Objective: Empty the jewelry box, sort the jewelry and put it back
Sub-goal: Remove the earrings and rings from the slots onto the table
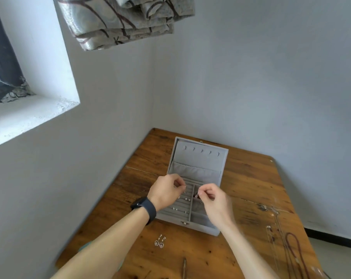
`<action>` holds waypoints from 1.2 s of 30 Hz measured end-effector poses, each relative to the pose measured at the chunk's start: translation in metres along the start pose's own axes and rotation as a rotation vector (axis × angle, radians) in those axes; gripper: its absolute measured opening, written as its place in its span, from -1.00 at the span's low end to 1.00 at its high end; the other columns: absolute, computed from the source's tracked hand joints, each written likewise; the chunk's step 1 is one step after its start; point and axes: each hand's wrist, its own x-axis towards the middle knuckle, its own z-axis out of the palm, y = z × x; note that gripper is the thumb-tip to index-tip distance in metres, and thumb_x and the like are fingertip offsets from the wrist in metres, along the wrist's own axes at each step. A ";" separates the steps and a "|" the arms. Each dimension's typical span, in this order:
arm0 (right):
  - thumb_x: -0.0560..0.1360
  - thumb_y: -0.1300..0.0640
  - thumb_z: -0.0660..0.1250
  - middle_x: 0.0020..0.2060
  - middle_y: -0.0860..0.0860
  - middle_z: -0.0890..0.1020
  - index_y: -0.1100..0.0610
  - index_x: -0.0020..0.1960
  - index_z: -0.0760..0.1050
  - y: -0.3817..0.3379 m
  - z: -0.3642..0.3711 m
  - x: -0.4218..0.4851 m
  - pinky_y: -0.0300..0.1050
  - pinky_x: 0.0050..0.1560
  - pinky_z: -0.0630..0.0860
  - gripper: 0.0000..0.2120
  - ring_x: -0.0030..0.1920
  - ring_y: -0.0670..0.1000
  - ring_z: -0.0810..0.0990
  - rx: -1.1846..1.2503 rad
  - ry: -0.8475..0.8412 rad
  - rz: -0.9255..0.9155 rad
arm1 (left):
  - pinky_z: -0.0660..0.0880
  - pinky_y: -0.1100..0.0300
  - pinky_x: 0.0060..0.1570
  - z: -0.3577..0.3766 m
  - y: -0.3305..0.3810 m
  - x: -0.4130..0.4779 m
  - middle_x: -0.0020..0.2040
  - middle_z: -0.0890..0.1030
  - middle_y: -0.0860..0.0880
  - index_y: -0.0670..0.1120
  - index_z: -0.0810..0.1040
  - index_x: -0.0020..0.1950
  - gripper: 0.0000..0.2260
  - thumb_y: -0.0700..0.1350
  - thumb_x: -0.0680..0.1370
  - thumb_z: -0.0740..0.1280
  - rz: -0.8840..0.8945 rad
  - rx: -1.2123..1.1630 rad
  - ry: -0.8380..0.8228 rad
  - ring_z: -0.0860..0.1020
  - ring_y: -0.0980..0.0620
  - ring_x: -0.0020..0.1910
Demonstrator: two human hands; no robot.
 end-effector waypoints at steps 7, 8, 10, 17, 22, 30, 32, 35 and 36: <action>0.55 0.10 0.41 -0.15 -0.24 0.70 -0.11 -0.05 0.60 0.003 0.003 -0.089 -0.44 -0.08 0.47 -0.90 -0.02 -0.25 0.63 0.131 -0.005 0.036 | 0.52 0.36 -0.09 -0.012 -0.007 -0.081 -0.15 0.66 0.22 0.17 0.62 -0.08 -0.99 0.04 0.53 0.42 0.080 -0.094 -0.058 0.58 0.31 -0.08; 0.56 0.09 0.41 -0.14 -0.25 0.69 -0.12 -0.06 0.60 0.005 0.006 -0.101 -0.43 -0.08 0.47 -0.90 -0.02 -0.26 0.62 0.121 -0.026 0.045 | 0.52 0.34 -0.09 -0.011 -0.008 -0.092 -0.16 0.66 0.23 0.17 0.62 -0.10 -0.98 0.04 0.53 0.42 0.086 -0.084 -0.078 0.58 0.32 -0.09; 0.56 0.06 0.40 -0.12 -0.30 0.68 -0.15 -0.05 0.59 0.008 0.013 -0.122 -0.44 -0.08 0.46 -0.90 0.00 -0.29 0.61 0.087 -0.063 0.059 | 0.54 0.30 -0.08 -0.008 -0.012 -0.113 -0.18 0.67 0.25 0.17 0.62 -0.11 -0.98 0.05 0.52 0.41 0.091 -0.055 -0.120 0.59 0.32 -0.10; 0.56 0.08 0.39 -0.16 -0.29 0.66 -0.13 -0.02 0.58 0.009 0.033 -0.159 -0.53 -0.14 0.44 -0.90 0.00 -0.37 0.56 0.016 -0.082 0.069 | 0.53 0.16 0.03 0.001 -0.020 -0.150 -0.06 0.66 0.22 0.14 0.67 0.00 -0.91 0.05 0.57 0.37 0.158 0.153 -0.139 0.54 0.21 0.01; 0.57 0.07 0.38 -0.15 -0.29 0.64 -0.13 0.00 0.57 0.009 0.038 -0.163 -0.55 -0.19 0.40 -0.90 -0.03 -0.42 0.54 -0.034 -0.091 0.076 | 0.44 0.10 0.14 0.006 -0.021 -0.150 0.13 0.58 0.18 0.14 0.71 -0.02 -0.90 0.07 0.55 0.40 0.180 0.259 -0.062 0.43 0.13 0.18; 0.58 0.08 0.37 -0.13 -0.21 0.66 -0.06 0.02 0.63 0.015 0.042 -0.149 -0.27 0.01 0.54 -0.92 -0.04 -0.22 0.59 -0.087 -0.084 0.057 | 0.09 -0.08 0.39 0.015 -0.021 -0.140 0.45 0.35 0.18 0.23 0.70 -0.08 -0.91 0.15 0.51 0.40 0.058 0.306 -0.076 0.12 0.09 0.45; 0.57 0.09 0.37 -0.18 -0.21 0.67 -0.07 0.00 0.63 0.017 0.043 -0.144 -0.25 0.01 0.56 -0.92 -0.07 -0.23 0.60 -0.076 -0.070 0.063 | 0.05 -0.10 0.40 0.018 -0.021 -0.138 0.46 0.32 0.18 0.22 0.70 -0.08 -0.91 0.15 0.51 0.41 0.027 0.292 -0.072 0.09 0.08 0.47; 0.57 0.08 0.37 -0.15 -0.20 0.67 -0.06 0.02 0.64 0.019 0.044 -0.138 -0.23 0.02 0.56 -0.91 -0.05 -0.22 0.59 -0.097 -0.062 0.058 | 0.04 -0.11 0.41 0.021 -0.021 -0.136 0.45 0.33 0.17 0.22 0.69 -0.08 -0.91 0.15 0.51 0.40 0.009 0.293 -0.043 0.09 0.07 0.47; 0.57 0.07 0.38 -0.13 -0.19 0.66 -0.05 0.03 0.65 0.020 0.045 -0.136 -0.22 0.02 0.55 -0.91 -0.04 -0.20 0.58 -0.116 -0.057 0.054 | 0.04 -0.10 0.41 0.022 -0.021 -0.135 0.45 0.33 0.16 0.22 0.69 -0.07 -0.91 0.15 0.52 0.40 0.006 0.297 -0.036 0.09 0.07 0.47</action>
